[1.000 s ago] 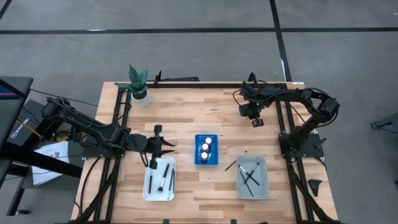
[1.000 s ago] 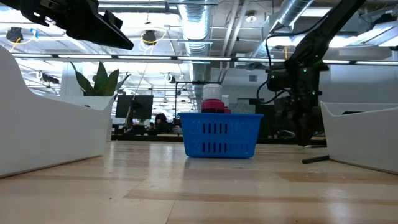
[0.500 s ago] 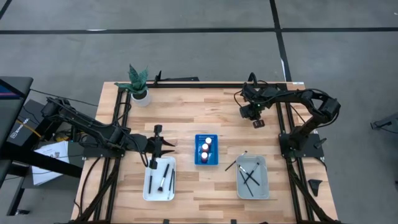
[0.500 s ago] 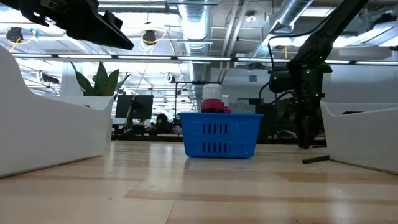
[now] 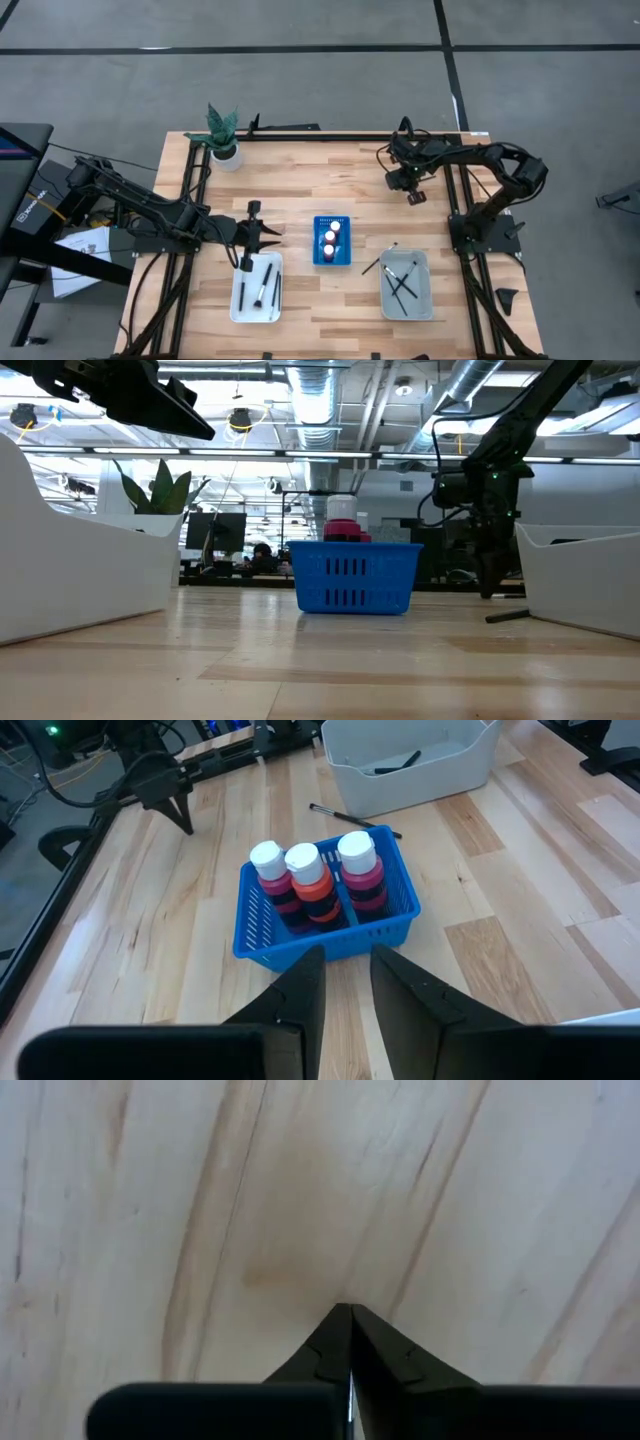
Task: Pick & Place Paint Supplies
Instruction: Put the liner brush into the gray bin
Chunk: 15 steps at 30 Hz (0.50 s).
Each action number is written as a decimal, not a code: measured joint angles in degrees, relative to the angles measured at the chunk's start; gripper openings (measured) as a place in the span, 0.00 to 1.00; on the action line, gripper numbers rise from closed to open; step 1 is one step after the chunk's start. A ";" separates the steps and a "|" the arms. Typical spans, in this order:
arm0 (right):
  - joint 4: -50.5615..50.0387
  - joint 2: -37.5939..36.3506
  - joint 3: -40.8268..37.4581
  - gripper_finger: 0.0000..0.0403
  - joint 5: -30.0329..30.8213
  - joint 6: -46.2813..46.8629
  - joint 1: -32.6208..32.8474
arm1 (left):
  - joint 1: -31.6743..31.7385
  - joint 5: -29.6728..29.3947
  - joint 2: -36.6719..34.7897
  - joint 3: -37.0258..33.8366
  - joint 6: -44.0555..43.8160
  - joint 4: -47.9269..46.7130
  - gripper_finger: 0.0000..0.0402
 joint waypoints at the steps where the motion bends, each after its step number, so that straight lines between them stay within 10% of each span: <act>1: 0.29 0.00 -0.01 0.00 0.16 0.03 0.27 | 0.00 -0.01 0.00 0.00 0.00 0.00 0.19; 15: 0.86 -5.86 2.06 0.00 -3.96 12.98 4.18 | 0.00 -0.02 0.02 0.00 0.00 0.01 0.19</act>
